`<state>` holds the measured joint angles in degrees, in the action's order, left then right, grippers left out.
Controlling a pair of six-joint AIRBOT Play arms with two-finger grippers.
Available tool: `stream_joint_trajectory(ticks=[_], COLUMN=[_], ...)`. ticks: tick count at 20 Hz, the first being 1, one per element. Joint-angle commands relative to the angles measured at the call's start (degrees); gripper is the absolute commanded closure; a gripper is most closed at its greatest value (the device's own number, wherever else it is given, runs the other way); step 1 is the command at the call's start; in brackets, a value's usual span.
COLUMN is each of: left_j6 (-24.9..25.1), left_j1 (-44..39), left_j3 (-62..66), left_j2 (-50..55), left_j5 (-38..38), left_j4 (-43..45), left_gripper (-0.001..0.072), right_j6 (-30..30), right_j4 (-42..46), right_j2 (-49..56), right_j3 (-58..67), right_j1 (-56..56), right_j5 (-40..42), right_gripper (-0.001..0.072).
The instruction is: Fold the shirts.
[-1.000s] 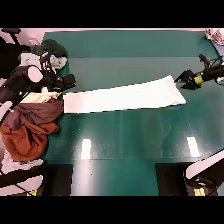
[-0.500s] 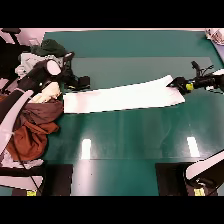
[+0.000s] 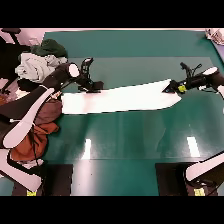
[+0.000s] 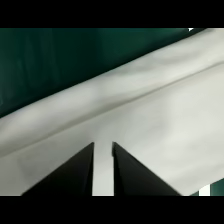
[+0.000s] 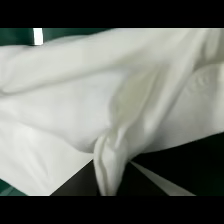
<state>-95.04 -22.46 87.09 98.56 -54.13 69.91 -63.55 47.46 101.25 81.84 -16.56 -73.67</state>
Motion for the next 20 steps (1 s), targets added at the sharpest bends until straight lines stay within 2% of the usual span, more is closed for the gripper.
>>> stream_joint_trajectory(ticks=[1, 6, 7, 8, 9, 14, 16, 20], left_j6=[2.7, 4.1, 4.1, 4.1, 4.0, 4.1, 4.0, 4.0], left_j1=[-1.9, -7.3, -8.2, -8.9, -9.3, -9.6, -9.6, -9.6], left_j3=[0.5, 0.5, 0.5, 0.5, 0.5, 0.5, 0.5, 0.5], left_j2=[2.1, 4.7, 4.9, 5.0, 5.3, 5.9, 6.0, 6.1], left_j5=[1.3, 5.2, 6.7, 7.9, 8.7, 8.1, 8.2, 7.7], left_j4=[-2.4, -3.4, -3.4, -3.4, -3.4, -3.5, -3.5, -3.5], left_gripper=[0.0575, 0.0577, 0.0599, 0.0652, 0.0653, 0.0652, 0.0652, 0.0652], right_j6=[-5.9, -14.2, -16.4, -18.9, -20.9, -29.4, -33.2, -35.0], right_j4=[-0.9, -0.9, -0.9, -1.0, -1.2, -9.8, -10.4, -10.0], right_j2=[-6.2, -14.0, -15.1, -16.4, -17.7, -23.3, -24.2, -23.3], right_j3=[0.0, 0.0, 0.0, 0.0, 0.0, 0.0, 0.1, 0.1], right_j1=[0.8, 4.6, 5.9, 7.3, 8.8, 17.5, 22.1, 31.4], right_j5=[-1.9, -4.0, -4.5, -4.5, -4.3, 2.8, 5.5, 9.3], right_gripper=[0.0691, 0.0691, 0.0691, 0.0690, 0.0690, 0.0690, 0.0690, 0.0690])
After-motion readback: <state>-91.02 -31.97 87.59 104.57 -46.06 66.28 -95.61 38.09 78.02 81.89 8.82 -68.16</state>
